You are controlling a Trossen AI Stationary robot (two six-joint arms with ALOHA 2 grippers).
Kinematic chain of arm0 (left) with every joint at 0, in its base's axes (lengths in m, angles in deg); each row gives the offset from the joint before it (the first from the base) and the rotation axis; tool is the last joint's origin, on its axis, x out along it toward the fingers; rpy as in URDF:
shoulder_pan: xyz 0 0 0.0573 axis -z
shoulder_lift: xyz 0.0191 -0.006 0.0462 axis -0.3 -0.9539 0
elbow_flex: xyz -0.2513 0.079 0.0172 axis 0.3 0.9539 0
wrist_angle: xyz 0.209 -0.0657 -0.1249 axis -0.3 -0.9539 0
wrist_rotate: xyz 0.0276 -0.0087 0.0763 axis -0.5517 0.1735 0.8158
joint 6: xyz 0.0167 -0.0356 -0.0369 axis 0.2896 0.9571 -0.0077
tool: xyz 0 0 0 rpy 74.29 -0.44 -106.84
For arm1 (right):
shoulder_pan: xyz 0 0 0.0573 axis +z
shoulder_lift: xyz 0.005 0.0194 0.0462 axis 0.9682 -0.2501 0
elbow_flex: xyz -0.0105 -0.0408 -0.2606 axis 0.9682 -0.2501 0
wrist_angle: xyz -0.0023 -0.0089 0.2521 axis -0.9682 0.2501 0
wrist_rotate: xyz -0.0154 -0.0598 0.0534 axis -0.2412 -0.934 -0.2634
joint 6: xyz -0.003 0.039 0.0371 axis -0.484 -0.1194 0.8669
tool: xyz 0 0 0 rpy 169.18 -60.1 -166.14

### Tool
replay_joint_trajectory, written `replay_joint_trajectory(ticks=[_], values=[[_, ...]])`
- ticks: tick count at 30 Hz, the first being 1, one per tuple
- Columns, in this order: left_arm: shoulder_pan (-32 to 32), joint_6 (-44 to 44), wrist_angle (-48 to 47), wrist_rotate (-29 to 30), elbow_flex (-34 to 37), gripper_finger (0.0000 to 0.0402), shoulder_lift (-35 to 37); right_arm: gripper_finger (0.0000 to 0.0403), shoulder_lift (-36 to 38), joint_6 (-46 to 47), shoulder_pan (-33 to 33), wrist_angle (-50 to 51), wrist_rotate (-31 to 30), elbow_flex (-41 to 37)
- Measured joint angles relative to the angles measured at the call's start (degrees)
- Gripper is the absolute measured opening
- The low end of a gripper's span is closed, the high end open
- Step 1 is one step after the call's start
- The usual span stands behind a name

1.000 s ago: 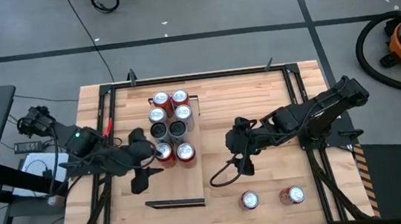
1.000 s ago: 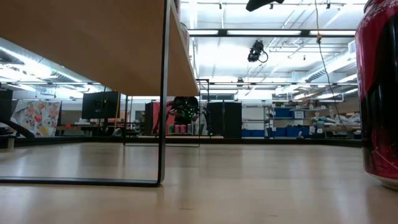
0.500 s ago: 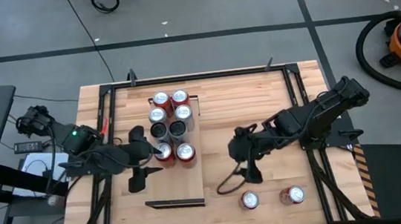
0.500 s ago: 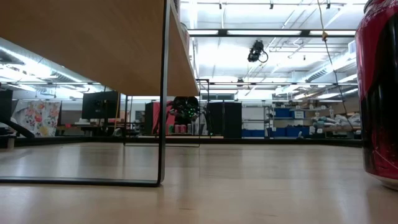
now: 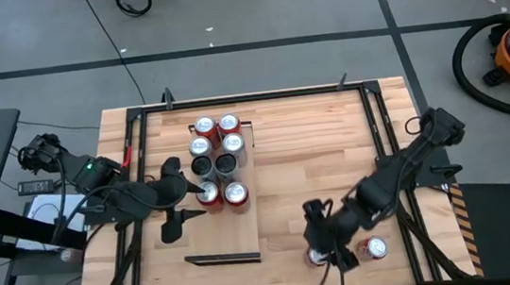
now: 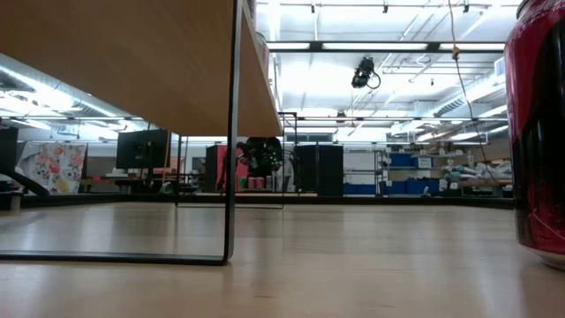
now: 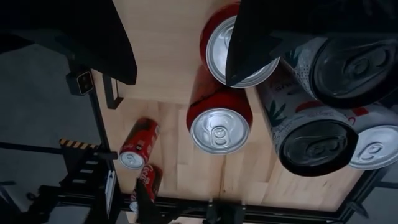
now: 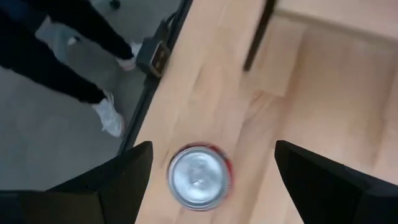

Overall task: Pick and place cans onto a shelf
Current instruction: Put the left red-white soda can on the shelf

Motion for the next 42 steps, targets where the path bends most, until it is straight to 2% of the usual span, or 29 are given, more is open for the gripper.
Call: replay_joint_trajectory(ticks=[5, 10, 12, 30, 42], values=[[0.0, 0.8, -0.2, 0.0, 0.0, 0.0258, 0.3, 0.0347, -2.9, 0.1, 3.2, -2.6, -1.8, 0.0], [0.0, 1.3, -0.5, 0.4, 0.0, 0.0258, 0.7, 0.0347, -2.8, -0.1, 6.0, -3.0, -9.0, 0.0], [0.0, 1.3, -0.5, 1.2, 0.0, 0.0258, 1.0, 0.0347, -3.1, -0.4, 6.7, -3.2, -10.0, 0.0], [0.0, 1.5, -0.1, 2.4, 0.0, 0.0258, 1.5, 0.0348, -5.6, 4.4, 6.8, -6.6, -9.9, -8.1], [0.0, 1.5, -0.2, 2.4, 0.0, 0.0258, 1.5, 0.0348, -5.6, 6.3, 6.7, -13.5, -8.6, -14.9]])
